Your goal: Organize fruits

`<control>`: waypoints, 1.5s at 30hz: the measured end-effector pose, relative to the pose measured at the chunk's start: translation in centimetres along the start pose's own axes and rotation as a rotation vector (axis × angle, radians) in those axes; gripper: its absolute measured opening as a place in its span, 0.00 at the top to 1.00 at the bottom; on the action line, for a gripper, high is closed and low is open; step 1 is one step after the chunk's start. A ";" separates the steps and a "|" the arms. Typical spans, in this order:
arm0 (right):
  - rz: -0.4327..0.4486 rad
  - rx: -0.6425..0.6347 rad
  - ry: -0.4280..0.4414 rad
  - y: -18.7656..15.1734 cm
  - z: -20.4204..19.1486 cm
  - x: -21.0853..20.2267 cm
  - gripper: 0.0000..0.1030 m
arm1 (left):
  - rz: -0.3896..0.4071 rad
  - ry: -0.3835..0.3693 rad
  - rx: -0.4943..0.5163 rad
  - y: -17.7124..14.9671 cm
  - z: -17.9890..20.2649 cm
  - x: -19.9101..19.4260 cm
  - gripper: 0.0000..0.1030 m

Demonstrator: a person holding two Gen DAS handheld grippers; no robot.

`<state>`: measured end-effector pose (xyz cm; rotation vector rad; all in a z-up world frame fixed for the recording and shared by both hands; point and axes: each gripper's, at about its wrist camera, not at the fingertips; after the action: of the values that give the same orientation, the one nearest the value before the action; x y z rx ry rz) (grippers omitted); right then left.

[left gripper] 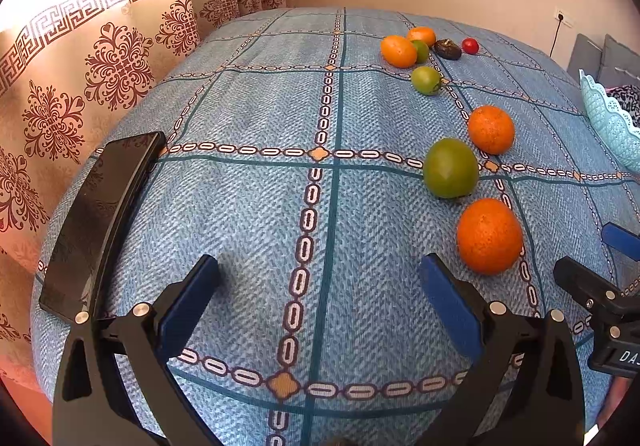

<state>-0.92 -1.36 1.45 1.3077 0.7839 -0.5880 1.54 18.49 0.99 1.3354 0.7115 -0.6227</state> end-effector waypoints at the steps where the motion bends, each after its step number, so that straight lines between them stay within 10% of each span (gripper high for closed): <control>1: 0.006 0.007 0.004 0.1 0.2 -0.1 0.05 | 0.000 0.000 0.000 0.0 0.0 0.0 0.02; 28: 0.110 0.002 -0.034 2.5 2.4 -0.9 0.05 | 0.022 -0.006 0.069 -0.4 0.9 -1.3 0.02; 45: 0.122 0.064 -0.038 4.0 5.0 -0.2 0.05 | -0.103 -0.311 0.036 0.8 4.9 -2.0 0.22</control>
<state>2.89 -5.53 4.46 1.3893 0.6539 -0.5422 1.41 13.79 3.45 1.2050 0.5186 -0.9068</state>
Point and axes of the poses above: each gripper's, at about its wrist camera, not at the fingertips, and x roughly the way its jaws point, z to its right, y to its top, and after that the axes turned 14 degrees about -x, right-handed
